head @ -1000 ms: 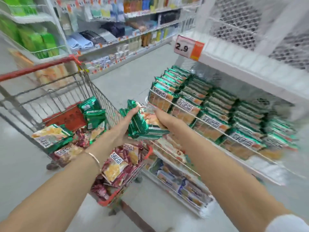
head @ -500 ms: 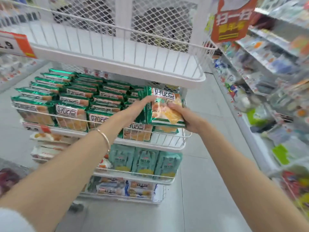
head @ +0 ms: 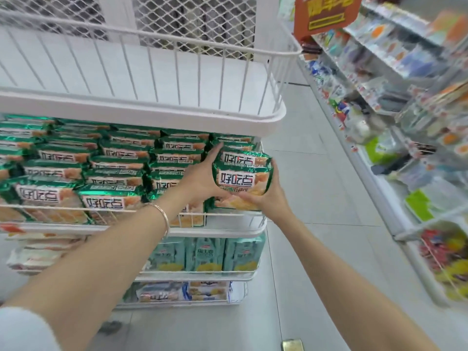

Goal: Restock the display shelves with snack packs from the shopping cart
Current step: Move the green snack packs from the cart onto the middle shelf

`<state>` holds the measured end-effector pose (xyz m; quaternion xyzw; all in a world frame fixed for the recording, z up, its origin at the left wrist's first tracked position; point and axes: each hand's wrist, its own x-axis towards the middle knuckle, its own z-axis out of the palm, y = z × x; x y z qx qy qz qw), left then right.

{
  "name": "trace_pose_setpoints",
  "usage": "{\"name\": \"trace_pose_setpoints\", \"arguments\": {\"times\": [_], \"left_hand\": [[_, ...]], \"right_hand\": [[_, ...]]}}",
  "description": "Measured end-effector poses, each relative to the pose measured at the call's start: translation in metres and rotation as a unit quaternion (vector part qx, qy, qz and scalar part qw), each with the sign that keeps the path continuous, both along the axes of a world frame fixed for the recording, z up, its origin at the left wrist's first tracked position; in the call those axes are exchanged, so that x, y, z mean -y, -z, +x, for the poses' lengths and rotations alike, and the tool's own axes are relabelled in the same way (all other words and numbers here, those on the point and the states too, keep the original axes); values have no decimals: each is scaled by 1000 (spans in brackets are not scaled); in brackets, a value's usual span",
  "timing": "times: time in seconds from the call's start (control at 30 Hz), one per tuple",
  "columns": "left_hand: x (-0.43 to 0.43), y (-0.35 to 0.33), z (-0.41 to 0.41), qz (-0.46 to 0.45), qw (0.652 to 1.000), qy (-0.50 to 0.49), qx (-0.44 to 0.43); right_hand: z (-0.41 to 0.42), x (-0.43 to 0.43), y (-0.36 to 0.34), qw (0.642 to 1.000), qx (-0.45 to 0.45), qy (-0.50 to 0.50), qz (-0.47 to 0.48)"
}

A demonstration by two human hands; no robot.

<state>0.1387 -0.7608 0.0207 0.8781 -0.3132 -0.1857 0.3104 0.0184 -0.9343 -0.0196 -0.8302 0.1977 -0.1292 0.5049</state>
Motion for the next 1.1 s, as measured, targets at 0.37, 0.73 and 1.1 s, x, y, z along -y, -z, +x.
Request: {"name": "trace_pose_setpoints", "arguments": {"times": [0.37,0.73,1.1], "left_hand": [[-20,23,14,93,991,75,68],[-9,33,7,268,934,172,164],[-25,44,8,251,952,87,154]], "right_hand": [[6,-7,-28,997,3,22,-70],[6,9,12,885,-206,-146,-391],[16,-44,11,882,-179,-143,-412]]}}
